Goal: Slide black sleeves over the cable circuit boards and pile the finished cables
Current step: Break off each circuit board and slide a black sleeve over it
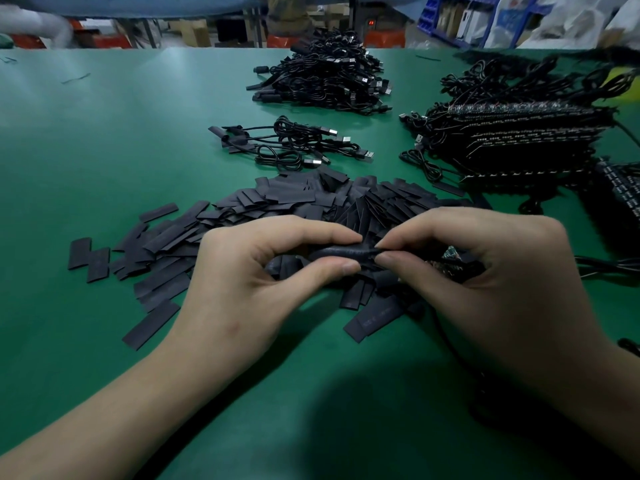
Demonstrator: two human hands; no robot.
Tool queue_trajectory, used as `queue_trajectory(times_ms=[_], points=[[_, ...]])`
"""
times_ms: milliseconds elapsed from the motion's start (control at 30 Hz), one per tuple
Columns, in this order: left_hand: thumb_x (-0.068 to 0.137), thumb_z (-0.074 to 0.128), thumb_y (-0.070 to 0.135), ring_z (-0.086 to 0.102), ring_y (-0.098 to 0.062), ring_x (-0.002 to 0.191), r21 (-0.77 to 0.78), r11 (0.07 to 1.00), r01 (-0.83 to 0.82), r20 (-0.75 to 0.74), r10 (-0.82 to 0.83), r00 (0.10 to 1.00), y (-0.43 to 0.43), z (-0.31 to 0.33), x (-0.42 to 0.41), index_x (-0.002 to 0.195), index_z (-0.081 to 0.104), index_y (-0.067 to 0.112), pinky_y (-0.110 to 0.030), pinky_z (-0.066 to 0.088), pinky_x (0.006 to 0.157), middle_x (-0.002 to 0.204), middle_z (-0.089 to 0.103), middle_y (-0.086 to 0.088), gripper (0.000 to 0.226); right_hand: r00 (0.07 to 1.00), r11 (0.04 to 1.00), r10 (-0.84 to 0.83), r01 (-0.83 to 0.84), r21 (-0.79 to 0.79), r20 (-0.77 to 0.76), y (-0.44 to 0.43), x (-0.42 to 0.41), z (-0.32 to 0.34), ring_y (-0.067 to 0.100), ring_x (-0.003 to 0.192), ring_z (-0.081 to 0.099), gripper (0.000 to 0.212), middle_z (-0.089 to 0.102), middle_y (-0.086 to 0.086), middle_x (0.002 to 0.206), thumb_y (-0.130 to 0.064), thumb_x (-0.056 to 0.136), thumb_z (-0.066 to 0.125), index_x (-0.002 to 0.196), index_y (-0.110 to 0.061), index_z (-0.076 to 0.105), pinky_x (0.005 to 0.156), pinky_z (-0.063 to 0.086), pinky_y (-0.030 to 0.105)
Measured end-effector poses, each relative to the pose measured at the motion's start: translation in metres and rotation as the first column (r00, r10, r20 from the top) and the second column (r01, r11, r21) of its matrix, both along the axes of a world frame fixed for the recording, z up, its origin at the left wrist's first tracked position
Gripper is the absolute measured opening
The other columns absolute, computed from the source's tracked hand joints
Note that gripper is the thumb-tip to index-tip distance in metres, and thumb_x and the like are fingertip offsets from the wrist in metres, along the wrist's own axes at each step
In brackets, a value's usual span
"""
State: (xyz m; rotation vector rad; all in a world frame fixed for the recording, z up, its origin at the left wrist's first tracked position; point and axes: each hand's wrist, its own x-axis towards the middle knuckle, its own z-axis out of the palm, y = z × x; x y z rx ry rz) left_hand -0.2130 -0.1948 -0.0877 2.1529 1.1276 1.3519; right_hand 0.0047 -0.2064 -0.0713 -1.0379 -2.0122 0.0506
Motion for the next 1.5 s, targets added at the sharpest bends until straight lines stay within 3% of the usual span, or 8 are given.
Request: queue_trajectory(times_ms=[633,767,867,933,1067,1267,1400,1500], points=[[0.083,0.077,0.041,0.072,0.002,0.088,-0.016,0.981,-0.194,0.155,0.194,0.969,0.003,-0.003,0.001,0.109,0.077,0.033,-0.015,0.054,0.084,0.094,0.076,0.024,0.027,0.994,0.999,-0.052,0.051,-0.010,-0.093,0.000,-0.003,0.000,0.006,0.069,0.067,0.004,0.071,-0.013,0.074,-0.017,0.088,0.079,0.084,-0.019,0.076,0.064,0.051,0.020],[0.095,0.071,0.021,0.068,-0.004,0.099,-0.295,0.939,-0.175,0.103,0.213,0.972,0.026,-0.015,0.005,0.132,0.067,0.019,-0.024,0.054,0.095,0.076,0.075,0.023,0.037,0.993,0.997,-0.065,0.061,-0.043,-0.097,0.000,-0.004,0.000,0.005,0.070,0.068,0.005,0.070,-0.016,0.073,-0.021,0.088,0.078,0.084,-0.019,0.077,0.064,0.051,0.021],[0.092,0.075,0.029,0.070,0.005,0.098,-0.057,0.985,-0.161,0.110,0.167,0.980,0.003,-0.011,0.001,0.111,0.075,0.038,-0.010,0.051,0.086,0.102,0.074,0.026,0.021,0.992,0.996,-0.085,0.081,-0.048,-0.089,0.000,-0.004,-0.001,0.004,0.070,0.068,0.005,0.069,-0.018,0.073,-0.023,0.087,0.075,0.084,-0.019,0.077,0.064,0.051,0.022],[0.088,0.078,0.028,0.071,0.006,0.090,-0.058,0.983,-0.172,0.133,0.178,0.975,0.001,-0.009,0.001,0.108,0.076,0.035,-0.010,0.052,0.083,0.096,0.075,0.026,0.022,0.992,0.995,-0.093,0.089,-0.048,-0.080,0.000,-0.004,0.000,0.004,0.070,0.067,0.005,0.069,-0.018,0.073,-0.023,0.087,0.075,0.083,-0.020,0.077,0.064,0.050,0.021],[0.084,0.074,0.019,0.073,0.000,0.071,-0.487,0.869,0.087,0.357,0.107,0.928,0.025,-0.009,0.003,0.113,0.074,0.008,-0.016,0.055,0.077,0.074,0.077,0.009,0.031,0.997,0.996,-0.079,0.080,-0.027,0.024,0.000,-0.005,-0.001,0.003,0.069,0.067,0.003,0.071,-0.013,0.076,-0.024,0.088,0.077,0.086,-0.021,0.076,0.064,0.051,0.026],[0.078,0.074,0.020,0.076,-0.016,0.072,-0.372,0.909,0.190,0.643,0.105,0.758,0.008,-0.004,-0.001,0.087,0.078,0.014,-0.018,0.058,0.068,0.076,0.077,-0.007,0.011,0.928,0.973,-0.055,0.132,-0.187,0.368,0.009,0.012,0.014,0.014,0.101,0.059,0.041,0.066,-0.019,0.096,-0.068,0.084,0.053,0.097,-0.034,0.072,0.085,0.053,0.048],[0.079,0.074,0.021,0.076,-0.016,0.074,-0.398,0.893,0.212,0.675,0.129,0.726,0.013,-0.004,-0.004,0.085,0.078,0.015,-0.021,0.058,0.070,0.079,0.077,-0.008,0.010,0.904,0.961,-0.025,0.140,-0.240,0.427,0.012,0.024,0.025,0.016,0.107,0.057,0.031,0.065,-0.016,0.099,-0.053,0.093,0.052,0.089,-0.029,0.072,0.091,0.050,0.051],[0.082,0.072,0.025,0.076,-0.017,0.073,-0.379,0.907,0.181,0.621,0.104,0.777,0.012,-0.002,-0.005,0.090,0.077,0.016,-0.018,0.057,0.069,0.079,0.078,-0.008,0.013,0.898,0.957,-0.074,0.186,-0.222,0.435,0.017,0.026,0.035,0.021,0.087,0.065,0.028,0.068,-0.010,0.088,-0.045,0.095,0.047,0.091,-0.027,0.069,0.078,0.054,0.047]])
